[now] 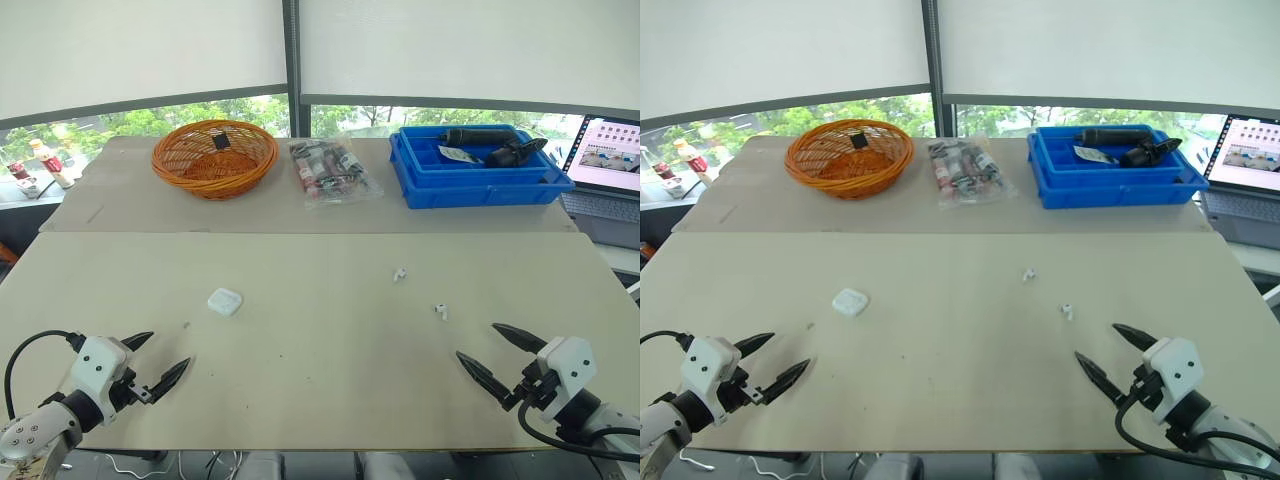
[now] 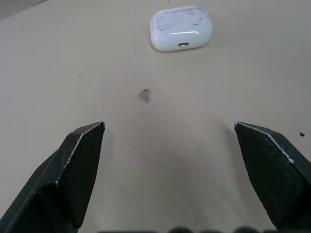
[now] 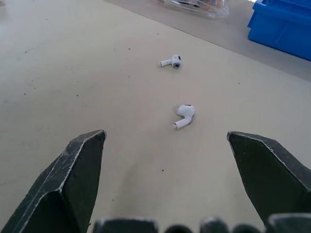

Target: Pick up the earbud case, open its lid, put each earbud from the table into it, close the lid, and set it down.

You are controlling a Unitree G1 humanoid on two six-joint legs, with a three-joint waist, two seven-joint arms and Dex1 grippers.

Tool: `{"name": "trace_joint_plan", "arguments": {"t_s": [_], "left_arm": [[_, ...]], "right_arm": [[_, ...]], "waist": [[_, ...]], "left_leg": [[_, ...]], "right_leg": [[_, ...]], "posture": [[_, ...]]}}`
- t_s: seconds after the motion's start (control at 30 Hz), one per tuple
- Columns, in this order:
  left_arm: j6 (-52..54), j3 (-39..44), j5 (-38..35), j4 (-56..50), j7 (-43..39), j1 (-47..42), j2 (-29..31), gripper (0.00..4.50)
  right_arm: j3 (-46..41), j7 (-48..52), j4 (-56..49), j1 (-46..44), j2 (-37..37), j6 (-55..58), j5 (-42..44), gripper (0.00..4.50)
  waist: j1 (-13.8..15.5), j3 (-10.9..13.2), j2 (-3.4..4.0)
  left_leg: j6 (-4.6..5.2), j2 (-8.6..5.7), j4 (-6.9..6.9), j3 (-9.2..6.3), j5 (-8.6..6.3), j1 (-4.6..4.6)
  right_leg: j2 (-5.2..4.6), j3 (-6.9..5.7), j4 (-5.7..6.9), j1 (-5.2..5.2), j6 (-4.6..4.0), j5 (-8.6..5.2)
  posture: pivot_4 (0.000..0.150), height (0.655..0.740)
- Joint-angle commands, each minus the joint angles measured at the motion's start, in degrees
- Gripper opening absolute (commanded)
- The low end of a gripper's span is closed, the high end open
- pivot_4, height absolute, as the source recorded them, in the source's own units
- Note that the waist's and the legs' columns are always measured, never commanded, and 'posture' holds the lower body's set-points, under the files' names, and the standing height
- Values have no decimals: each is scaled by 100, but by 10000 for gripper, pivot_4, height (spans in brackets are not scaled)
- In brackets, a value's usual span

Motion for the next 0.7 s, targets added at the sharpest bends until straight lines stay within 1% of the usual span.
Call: {"name": "trace_joint_plan", "arguments": {"t_s": [0.03, 0.13, 0.2, 0.27, 0.33, 0.47, 0.57, 0.63, 0.7], "left_arm": [[-139, 126, -134, -109, -33, 6, -62, 45000], [-178, 97, -203, -127, -87, -16, -163, 45000], [-295, 36, -251, -75, -356, -16, -115, 45000], [-331, 17, -246, -40, -458, -22, -93, 45000], [-409, 38, -158, 22, -413, -79, -111, 45000], [-466, 109, -258, 143, -396, -193, -168, 45000], [-172, 166, -793, -33, -719, -87, -152, 45000], [-106, 145, -794, -112, -637, -37, -175, 45000], [18, 104, -697, -177, -348, -74, -237, 45000]], "right_arm": [[-148, 30, -45, -16, -86, -66, 58, 44066], [-222, 21, -2, 15, -96, -157, -15, 44066], [-238, 3, 2, 24, -85, -184, -25, 44066], [-245, 2, 3, 33, -80, -193, -20, 44066], [-250, 7, 4, 42, -78, -204, -20, 44066], [-251, -3, -19, 73, -66, -209, -23, 44066], [-253, -9, -6, 106, -58, -222, -38, 44066], [-246, -13, -19, 119, -49, -232, -42, 44066], [-212, 29, -88, 110, -66, -236, -14, 44066]], "waist": [[0, 0, 0], [1, 0, -2], [2, 0, -2], [0, 0, -2], [0, 0, -2], [1, -1, -2], [-2, -1, -2], [-4, -1, -2], [-4, -1, -2]], "left_leg": [[0, 0, 0, 0, 0, 0], [0, 0, 0, 0, 0, 0], [0, 0, 0, 0, 0, 0], [0, 0, 0, 0, 0, 1], [0, 0, 0, 0, 0, 2], [0, 0, 0, 0, 0, 1], [0, 0, 0, 0, 0, 1], [0, 0, 0, 0, 0, 1], [0, 1, 0, 0, 0, 1]], "right_leg": [[0, 0, 0, 0, 0, 0], [0, 0, 0, 1, 0, 0], [0, -1, 0, 0, 0, 0], [0, 0, 0, 1, 0, 0], [1, -1, 0, 1, 0, 0], [0, 0, 0, 2, 0, 0], [0, 0, 0, 1, 0, 0], [0, 0, 0, 1, 0, 0], [0, 0, 0, 1, 0, 0]], "posture": [[1500, 6940], [1500, 6940], [1500, 6940], [1500, 6940], [1500, 6940], [1500, 6940], [1500, 6940], [1500, 6940], [1500, 6940]]}}
